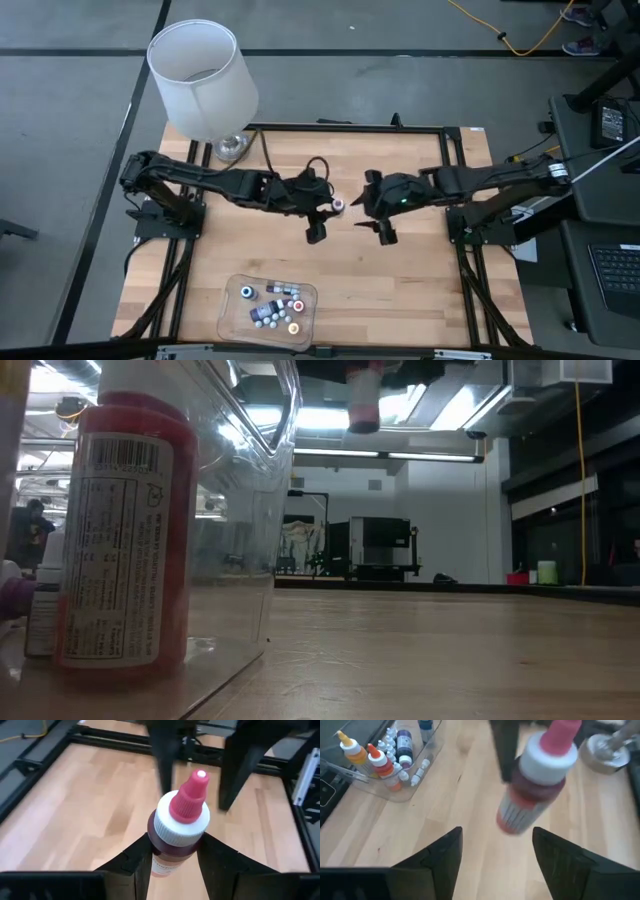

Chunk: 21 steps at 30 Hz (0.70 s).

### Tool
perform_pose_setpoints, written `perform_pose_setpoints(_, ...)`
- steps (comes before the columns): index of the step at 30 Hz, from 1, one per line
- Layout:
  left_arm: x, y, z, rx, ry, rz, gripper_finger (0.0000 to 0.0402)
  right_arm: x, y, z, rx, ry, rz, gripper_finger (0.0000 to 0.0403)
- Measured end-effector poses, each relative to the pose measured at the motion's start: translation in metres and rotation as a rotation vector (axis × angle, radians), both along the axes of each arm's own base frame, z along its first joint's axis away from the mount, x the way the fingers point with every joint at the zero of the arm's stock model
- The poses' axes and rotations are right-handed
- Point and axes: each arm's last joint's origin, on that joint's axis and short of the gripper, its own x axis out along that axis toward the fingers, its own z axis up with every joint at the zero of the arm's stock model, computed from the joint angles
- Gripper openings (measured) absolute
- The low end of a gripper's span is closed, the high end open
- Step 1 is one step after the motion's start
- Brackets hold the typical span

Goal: Pick & Place food coloring
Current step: Put the large pink food coloring bottle into the bin

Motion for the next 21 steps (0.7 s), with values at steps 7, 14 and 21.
perform_pose_setpoints(7, -0.034, -0.023, 0.021, -0.037, 0.018, -0.022, 0.0138, -0.033, -0.009, 0.029, -0.093, -0.093, -0.076, 0.0235)
perform_pose_setpoints(14, -0.065, -0.094, 0.013, -0.166, 0.055, -0.038, 0.0138, -0.056, -0.013, 0.045, -0.105, -0.151, -0.107, 0.0224)
perform_pose_setpoints(21, -0.097, -0.160, -0.008, -0.279, -0.001, 0.098, 0.0138, -0.056, -0.014, 0.046, -0.157, -0.154, -0.092, 0.0221)
